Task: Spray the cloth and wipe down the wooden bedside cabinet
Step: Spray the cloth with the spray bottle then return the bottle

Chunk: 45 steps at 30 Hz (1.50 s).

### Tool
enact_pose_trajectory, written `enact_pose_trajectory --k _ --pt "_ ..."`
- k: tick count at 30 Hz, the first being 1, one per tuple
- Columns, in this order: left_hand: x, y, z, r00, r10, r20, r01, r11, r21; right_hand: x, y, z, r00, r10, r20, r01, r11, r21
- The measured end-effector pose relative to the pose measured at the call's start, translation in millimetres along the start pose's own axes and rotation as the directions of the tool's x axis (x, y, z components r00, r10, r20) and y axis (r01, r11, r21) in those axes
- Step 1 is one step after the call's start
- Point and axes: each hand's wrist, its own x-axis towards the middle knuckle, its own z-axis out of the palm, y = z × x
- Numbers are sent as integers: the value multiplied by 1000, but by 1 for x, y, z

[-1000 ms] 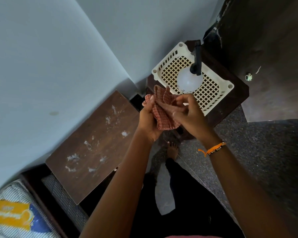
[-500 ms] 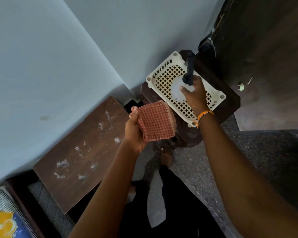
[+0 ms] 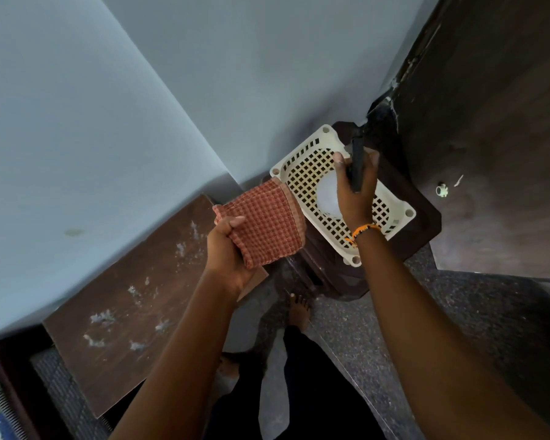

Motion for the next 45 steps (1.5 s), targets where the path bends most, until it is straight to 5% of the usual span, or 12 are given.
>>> enact_pose_trajectory --k 3,7,14,17,22,26,29,35,41,45 --pt "-1 20 3 999 44 25 -45 998 45 -7 -17 -5 987 -107 119 110 994 -17" --pt "0 40 6 995 79 63 -86 989 119 -25 -43 -11 957 -70 282 64 997 32" --pt "0 61 4 983 142 115 -155 982 112 -59 -51 16 825 -180 536 203 979 18" --pt "0 67 0 981 131 145 -153 977 149 -73 -52 30 795 -121 594 119 992 42" --pt "0 63 -7 987 88 132 -116 968 224 -91 -63 52 802 -133 582 172 985 -13" --pt "-2 63 -9 984 101 145 -135 958 251 -93 -59 53 858 9 513 -16 1000 10" --pt "-5 66 -9 980 118 159 -154 960 235 -90 -59 50 837 119 534 -183 981 69" --pt "-6 70 -15 983 134 124 -158 963 218 -83 -51 55 860 179 478 -175 983 -52" --pt "-1 73 -19 981 179 79 -190 968 162 -88 -46 54 776 123 618 -107 992 -64" --pt "0 74 -15 976 212 51 -218 964 153 -86 -45 63 736 199 647 -212 975 -59"
